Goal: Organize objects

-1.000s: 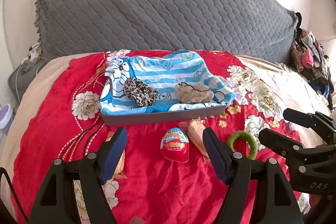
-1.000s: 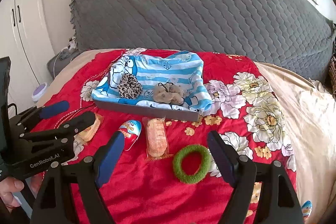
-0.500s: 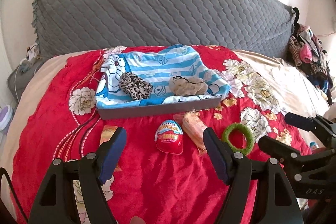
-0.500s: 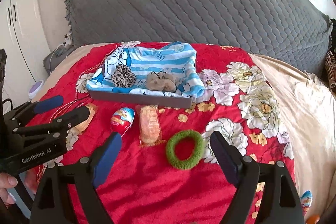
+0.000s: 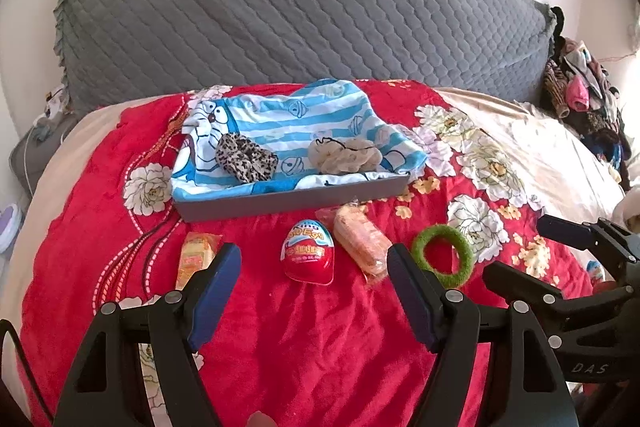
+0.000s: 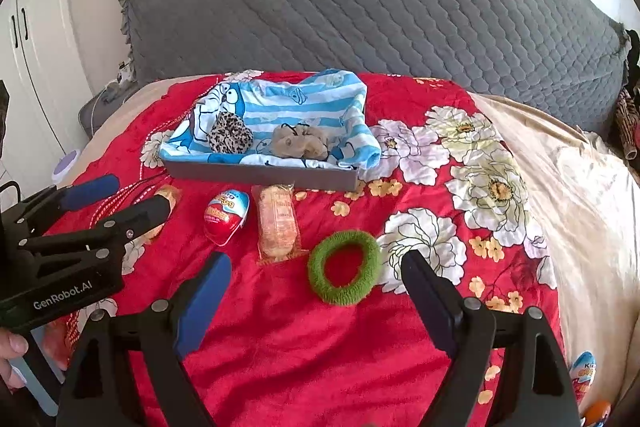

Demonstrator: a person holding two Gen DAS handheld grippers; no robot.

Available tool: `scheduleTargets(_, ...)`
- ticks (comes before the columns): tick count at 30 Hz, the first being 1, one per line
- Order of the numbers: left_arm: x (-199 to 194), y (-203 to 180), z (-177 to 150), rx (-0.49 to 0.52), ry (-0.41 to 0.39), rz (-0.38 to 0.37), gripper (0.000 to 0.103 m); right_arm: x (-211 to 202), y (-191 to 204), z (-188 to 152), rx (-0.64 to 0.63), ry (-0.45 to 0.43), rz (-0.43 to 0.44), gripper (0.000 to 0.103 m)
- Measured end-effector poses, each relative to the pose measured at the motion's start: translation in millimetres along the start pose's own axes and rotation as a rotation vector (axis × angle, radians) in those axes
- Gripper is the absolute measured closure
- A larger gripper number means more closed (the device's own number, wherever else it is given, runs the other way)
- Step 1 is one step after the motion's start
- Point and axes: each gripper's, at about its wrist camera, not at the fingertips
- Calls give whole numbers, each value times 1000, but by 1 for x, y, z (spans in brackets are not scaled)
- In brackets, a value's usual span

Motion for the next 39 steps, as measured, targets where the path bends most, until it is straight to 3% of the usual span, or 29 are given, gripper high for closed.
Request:
scheduleTargets(18, 10, -9, -11, 24, 34, -9, 26, 3, -7, -11, 19, 24, -9, 16)
scheduleTargets(39, 56, -7, -25, -1, 96, -9, 26, 48, -19, -29, 31, 130, -31, 16)
Point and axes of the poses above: each gripper's, at about its wrist camera, not at the fingertips, and x roughly the way its jaws point, y to its left, z to its top, and after that the axes turned 6 degrees about z, right-handed
